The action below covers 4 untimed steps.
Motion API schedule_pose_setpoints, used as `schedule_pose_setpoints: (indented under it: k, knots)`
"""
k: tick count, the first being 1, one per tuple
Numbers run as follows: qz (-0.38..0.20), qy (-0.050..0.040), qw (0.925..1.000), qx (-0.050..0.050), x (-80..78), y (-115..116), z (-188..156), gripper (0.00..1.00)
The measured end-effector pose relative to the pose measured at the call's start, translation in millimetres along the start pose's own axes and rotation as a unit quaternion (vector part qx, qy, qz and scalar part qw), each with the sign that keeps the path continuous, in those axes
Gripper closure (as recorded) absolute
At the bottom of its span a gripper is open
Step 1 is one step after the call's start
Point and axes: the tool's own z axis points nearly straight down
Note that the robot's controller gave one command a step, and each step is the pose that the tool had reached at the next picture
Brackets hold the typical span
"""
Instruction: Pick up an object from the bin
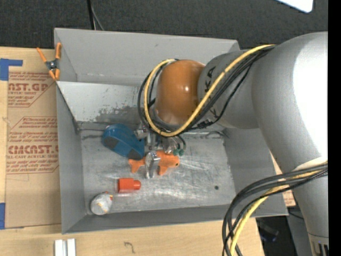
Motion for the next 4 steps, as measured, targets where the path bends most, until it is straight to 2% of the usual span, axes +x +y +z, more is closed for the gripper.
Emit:
schedule_pose_setpoints:
  k: [1, 2, 3, 4]
  knots:
    - [0.091, -0.0013, 0.9958, -0.002, 0.5, -3.8, -1.8, 0.00]
    - [-0.024, 0.0066, 0.9997, -0.002, 10.6, -46.6, -38.6, 0.00]
    - [-0.098, 0.0016, 0.9952, 0.000, 41.1, -53.3, -30.7, 0.00]
    - [-0.148, 0.0107, 0.9889, -0.008, 5.4, -54.7, 0.2, 1.00]
